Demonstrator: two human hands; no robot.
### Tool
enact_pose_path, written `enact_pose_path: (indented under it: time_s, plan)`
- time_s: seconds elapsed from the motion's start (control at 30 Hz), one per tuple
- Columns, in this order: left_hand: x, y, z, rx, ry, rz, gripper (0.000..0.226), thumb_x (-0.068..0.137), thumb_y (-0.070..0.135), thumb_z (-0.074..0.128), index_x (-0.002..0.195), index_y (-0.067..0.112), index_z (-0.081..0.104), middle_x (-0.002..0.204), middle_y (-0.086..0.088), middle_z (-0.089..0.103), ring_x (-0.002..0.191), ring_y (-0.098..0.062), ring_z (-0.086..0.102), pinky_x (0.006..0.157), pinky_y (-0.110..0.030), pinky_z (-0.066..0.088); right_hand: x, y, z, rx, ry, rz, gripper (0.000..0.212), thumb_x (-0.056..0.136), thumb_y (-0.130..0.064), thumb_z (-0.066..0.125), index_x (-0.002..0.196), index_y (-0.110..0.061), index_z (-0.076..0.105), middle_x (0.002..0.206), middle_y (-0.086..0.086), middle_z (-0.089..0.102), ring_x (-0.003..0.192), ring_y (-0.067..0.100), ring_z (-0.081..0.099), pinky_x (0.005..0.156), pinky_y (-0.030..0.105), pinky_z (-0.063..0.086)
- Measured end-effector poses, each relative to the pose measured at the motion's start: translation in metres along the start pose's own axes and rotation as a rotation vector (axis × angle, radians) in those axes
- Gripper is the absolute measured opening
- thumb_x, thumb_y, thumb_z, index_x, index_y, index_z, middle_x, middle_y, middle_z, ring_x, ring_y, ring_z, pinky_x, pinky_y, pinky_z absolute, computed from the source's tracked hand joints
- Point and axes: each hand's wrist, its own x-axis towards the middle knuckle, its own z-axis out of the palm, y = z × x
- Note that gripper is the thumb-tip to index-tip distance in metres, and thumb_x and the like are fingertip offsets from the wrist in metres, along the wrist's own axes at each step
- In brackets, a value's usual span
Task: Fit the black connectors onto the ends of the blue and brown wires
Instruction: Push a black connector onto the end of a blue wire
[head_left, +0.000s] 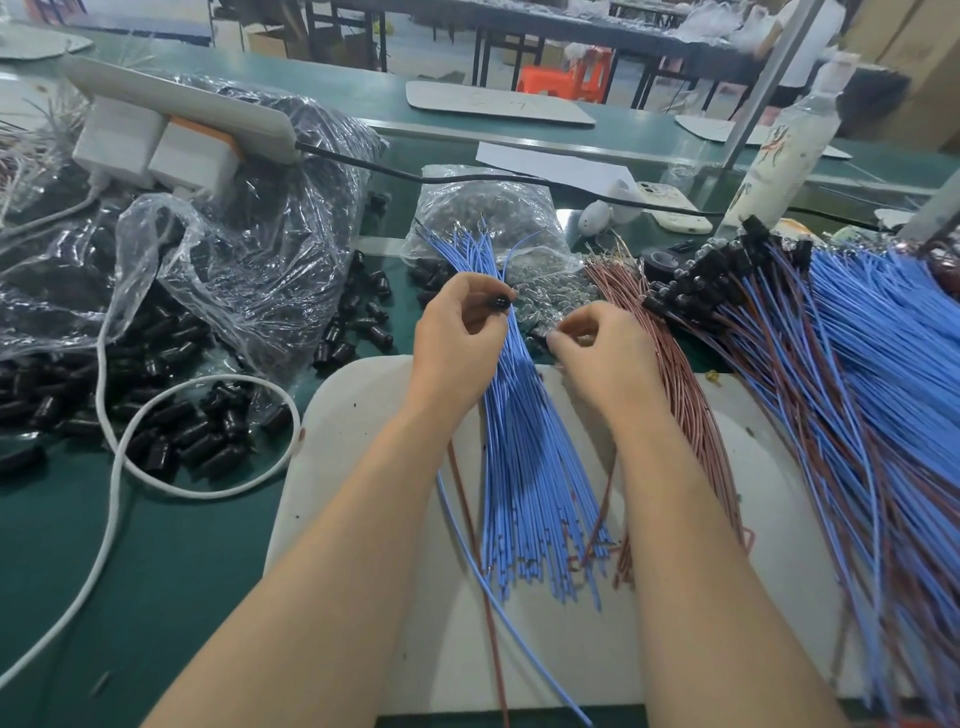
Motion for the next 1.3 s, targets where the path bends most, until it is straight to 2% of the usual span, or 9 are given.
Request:
enact_pose_path:
  time_s: [0.13, 0.37, 0.47, 0.57, 0.7, 0.8, 0.93, 1.1, 1.3]
  plan:
    - [-0.001, 0.002, 0.000, -0.008, -0.001, 0.004, 0.026, 0.086, -0.007, 0.053, 0.089, 0.018, 0.061, 0.094, 0.000, 0.069, 0.091, -0.010, 0.065, 0.086, -0.022, 0.051, -0.002, -0.007, -0.006, 0.340, 0.070, -0.054, 0.011, 0.081, -0.010, 0.067, 0.089, -0.016, 0.062, 0.083, -0.006, 0.064, 0.078, 0.005, 0.060, 0.074, 0.016, 0.049]
    - [-0.001, 0.002, 0.000, 0.007, -0.009, 0.011, 0.024, 0.086, -0.007, 0.052, 0.092, 0.015, 0.061, 0.096, -0.004, 0.069, 0.092, -0.013, 0.065, 0.088, -0.027, 0.051, -0.004, -0.010, -0.006, 0.482, 0.015, -0.133, 0.015, 0.083, -0.008, 0.067, 0.087, -0.021, 0.065, 0.081, -0.007, 0.067, 0.074, -0.003, 0.062, 0.068, 0.010, 0.047]
    - [-0.001, 0.001, 0.000, 0.017, -0.014, 0.011, 0.024, 0.087, -0.006, 0.052, 0.093, 0.015, 0.061, 0.095, -0.003, 0.069, 0.092, -0.013, 0.065, 0.086, -0.025, 0.051, -0.006, -0.012, -0.005, 0.482, -0.007, -0.139, 0.019, 0.085, -0.006, 0.065, 0.088, -0.024, 0.067, 0.082, -0.006, 0.068, 0.073, -0.003, 0.063, 0.068, 0.011, 0.048]
    - [-0.001, 0.001, 0.000, 0.024, -0.018, 0.016, 0.025, 0.086, -0.007, 0.051, 0.093, 0.015, 0.061, 0.094, -0.002, 0.069, 0.090, -0.012, 0.064, 0.085, -0.023, 0.051, -0.009, -0.016, -0.005, 0.450, 0.016, -0.157, 0.019, 0.087, -0.003, 0.061, 0.089, -0.020, 0.069, 0.082, -0.003, 0.069, 0.077, 0.006, 0.064, 0.077, 0.020, 0.052]
    - [-0.002, 0.001, 0.002, 0.058, -0.014, 0.055, 0.027, 0.084, -0.008, 0.050, 0.093, 0.015, 0.060, 0.088, 0.002, 0.067, 0.088, -0.012, 0.065, 0.085, -0.023, 0.051, -0.013, -0.022, 0.000, 0.331, 0.025, -0.189, 0.011, 0.086, -0.012, 0.066, 0.096, -0.015, 0.069, 0.085, -0.001, 0.070, 0.080, 0.010, 0.066, 0.081, 0.030, 0.054]
    - [-0.005, -0.001, 0.003, 0.177, -0.048, 0.147, 0.027, 0.084, -0.006, 0.052, 0.102, 0.012, 0.061, 0.091, 0.003, 0.067, 0.088, -0.012, 0.065, 0.083, -0.020, 0.050, -0.015, -0.024, 0.005, 0.228, 0.049, -0.214, 0.017, 0.084, -0.017, 0.069, 0.100, -0.011, 0.069, 0.089, 0.004, 0.070, 0.083, 0.015, 0.065, 0.084, 0.035, 0.051]
    - [-0.007, -0.004, 0.005, 0.341, -0.055, 0.200, 0.032, 0.085, 0.001, 0.057, 0.115, 0.011, 0.059, 0.103, -0.001, 0.067, 0.088, -0.015, 0.063, 0.084, -0.027, 0.051, -0.016, -0.024, 0.006, 0.174, 0.111, -0.251, 0.015, 0.084, -0.020, 0.069, 0.096, -0.011, 0.069, 0.089, 0.007, 0.068, 0.082, 0.020, 0.064, 0.083, 0.039, 0.050]
    - [-0.006, -0.004, 0.002, 0.486, 0.037, 0.186, 0.009, 0.088, 0.010, 0.057, 0.093, 0.007, 0.063, 0.083, -0.004, 0.066, 0.076, -0.025, 0.060, 0.072, -0.040, 0.050, -0.016, -0.026, 0.006, 0.142, 0.133, -0.297, 0.012, 0.084, -0.023, 0.070, 0.091, -0.014, 0.068, 0.084, 0.005, 0.066, 0.077, 0.020, 0.063, 0.079, 0.040, 0.051]
    - [-0.009, 0.001, 0.003, 0.520, 0.019, 0.192, 0.010, 0.087, 0.010, 0.054, 0.090, 0.005, 0.062, 0.076, -0.005, 0.064, 0.072, -0.029, 0.058, 0.068, -0.041, 0.049, -0.017, -0.027, 0.004, 0.130, 0.115, -0.305, 0.014, 0.083, -0.025, 0.071, 0.089, -0.013, 0.067, 0.079, 0.004, 0.066, 0.075, 0.018, 0.061, 0.076, 0.037, 0.050]
